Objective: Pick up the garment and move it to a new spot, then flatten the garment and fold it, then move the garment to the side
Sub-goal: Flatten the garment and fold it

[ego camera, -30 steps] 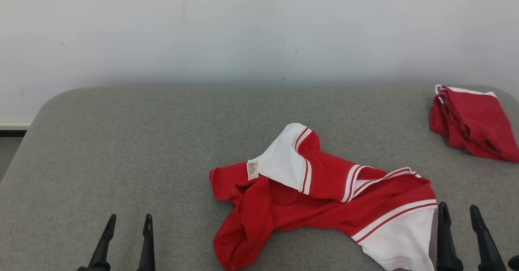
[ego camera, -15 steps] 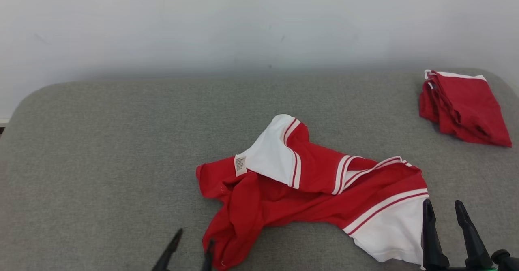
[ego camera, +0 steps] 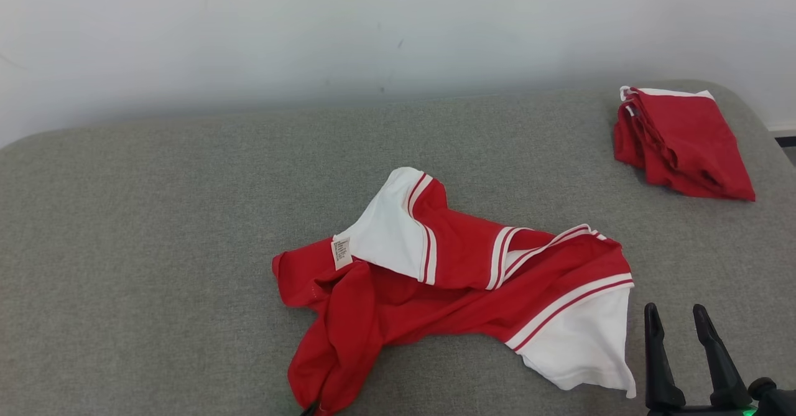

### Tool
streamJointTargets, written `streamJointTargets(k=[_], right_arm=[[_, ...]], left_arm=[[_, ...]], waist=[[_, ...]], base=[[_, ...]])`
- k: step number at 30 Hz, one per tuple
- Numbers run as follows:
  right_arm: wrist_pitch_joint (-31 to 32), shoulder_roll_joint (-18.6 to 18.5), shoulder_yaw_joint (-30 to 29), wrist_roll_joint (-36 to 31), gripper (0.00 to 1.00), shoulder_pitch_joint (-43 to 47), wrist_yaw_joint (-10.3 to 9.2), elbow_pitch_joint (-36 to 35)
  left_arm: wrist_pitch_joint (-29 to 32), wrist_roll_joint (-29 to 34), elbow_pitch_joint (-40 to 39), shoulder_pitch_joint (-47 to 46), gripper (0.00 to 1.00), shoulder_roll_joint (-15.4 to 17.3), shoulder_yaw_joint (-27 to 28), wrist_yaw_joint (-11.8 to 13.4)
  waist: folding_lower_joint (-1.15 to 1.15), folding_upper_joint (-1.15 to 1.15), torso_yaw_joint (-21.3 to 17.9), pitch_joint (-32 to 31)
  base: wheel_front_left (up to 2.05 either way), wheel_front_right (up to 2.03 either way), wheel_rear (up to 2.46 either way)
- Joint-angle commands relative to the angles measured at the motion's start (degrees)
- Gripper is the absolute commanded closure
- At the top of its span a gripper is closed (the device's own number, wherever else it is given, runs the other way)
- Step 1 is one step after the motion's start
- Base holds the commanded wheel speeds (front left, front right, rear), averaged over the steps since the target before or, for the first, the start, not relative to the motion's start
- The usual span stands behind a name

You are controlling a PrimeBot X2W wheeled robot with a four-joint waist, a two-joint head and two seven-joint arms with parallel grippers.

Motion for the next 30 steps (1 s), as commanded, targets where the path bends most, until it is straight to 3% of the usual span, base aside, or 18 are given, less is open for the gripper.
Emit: streamJointTargets(k=[1,5,6,8,14,22,30], right_arm=[[-0.29,-0.25,0.02,-0.38,0.00,-0.29,-0.12,0.11],[-0.35,-0.65,0.10,-0.50,0.00,-0.29,-0.12,0.15],[-0.36,-0.69,0.05,-0.50,0.00,-0.24,-0.12,0.18],[-0.37,-0.69,-0.14,-0.64,0.00,0.03,-0.12,0.19],[-0.36,-0.48,-0.95,-0.70,0.00,1.33,-0.12,0.31],[-0.11,-0.79,-0.48,0.10,0.00,2.05,-0.12,1.50],[0.41,-1.56,-1.12,0.31,0.00,1.68,-0.12,2.86]], left_arm=[[-0.17,-0.22,0.62,-0.77,0.00,0.14,0.08,0.11],[-0.17,-0.58,4.60,-2.56,0.00,0.03,-0.13,0.10],[-0.17,-0.51,5.98,-2.87,0.53,0.09,-0.30,0.10],[-0.17,-1.06,7.07,-3.80,1.00,-0.25,-0.13,0.10],[-0.17,-3.99,4.33,-3.75,1.00,-1.27,0.56,0.10],[-0.17,-7.04,-5.97,0.23,1.00,1.56,2.74,0.11],[-0.17,-9.53,-7.57,4.07,1.00,2.96,6.61,0.47]], waist=[[0.00,0.00,-0.09,0.03],[0.00,0.00,-0.40,-0.11],[0.00,0.00,-0.44,-0.20],[0.00,0.00,-0.31,-0.47],[0.00,0.00,1.79,-1.87],[0.00,0.00,6.11,-3.05],[0.00,0.00,7.03,-2.85]], base=[[0.00,0.00,0.00],[0.00,0.00,0.00],[0.00,0.00,0.00],[0.00,0.00,0.00],[0.00,0.00,0.00],[0.00,0.00,0.00],[0.00,0.00,0.00]])
